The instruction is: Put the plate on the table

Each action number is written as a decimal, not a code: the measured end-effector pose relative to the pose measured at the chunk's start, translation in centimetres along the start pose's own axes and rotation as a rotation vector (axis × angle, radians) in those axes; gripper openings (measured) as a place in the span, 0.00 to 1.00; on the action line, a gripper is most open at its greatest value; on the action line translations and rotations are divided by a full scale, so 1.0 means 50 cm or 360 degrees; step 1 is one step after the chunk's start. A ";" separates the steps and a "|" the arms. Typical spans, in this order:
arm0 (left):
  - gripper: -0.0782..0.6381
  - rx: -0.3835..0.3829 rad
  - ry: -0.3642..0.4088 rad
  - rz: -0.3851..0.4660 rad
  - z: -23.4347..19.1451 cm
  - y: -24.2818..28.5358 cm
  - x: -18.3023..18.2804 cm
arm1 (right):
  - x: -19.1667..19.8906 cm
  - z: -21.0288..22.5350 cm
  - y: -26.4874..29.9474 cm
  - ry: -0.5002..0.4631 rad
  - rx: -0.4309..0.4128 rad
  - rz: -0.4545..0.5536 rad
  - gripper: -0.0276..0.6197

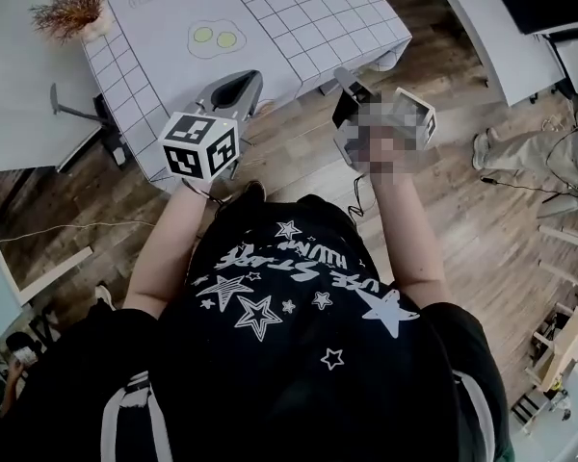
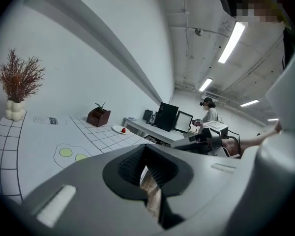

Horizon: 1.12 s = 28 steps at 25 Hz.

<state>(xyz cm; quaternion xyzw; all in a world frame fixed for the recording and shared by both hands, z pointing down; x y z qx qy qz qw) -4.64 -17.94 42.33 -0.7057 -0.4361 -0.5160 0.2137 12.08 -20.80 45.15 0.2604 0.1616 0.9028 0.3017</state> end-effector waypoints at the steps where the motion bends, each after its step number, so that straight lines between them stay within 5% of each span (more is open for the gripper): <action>1: 0.12 0.0000 0.0010 0.0005 0.013 0.003 -0.002 | -0.002 -0.001 -0.010 -0.0006 -0.0012 -0.0002 0.07; 28: 0.12 -0.0176 -0.0012 0.0043 0.342 -0.117 0.121 | 0.166 0.023 -0.325 -0.0244 -0.0234 -0.0183 0.06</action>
Point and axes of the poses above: the fingertips, and each gripper's own axes: y forward along the fingers, z to its right, x out of its underside, the point moved 1 cm from there along -y, backward along the fingers, and after that the axes turned 14 degrees about x, right-handed, at the moved point
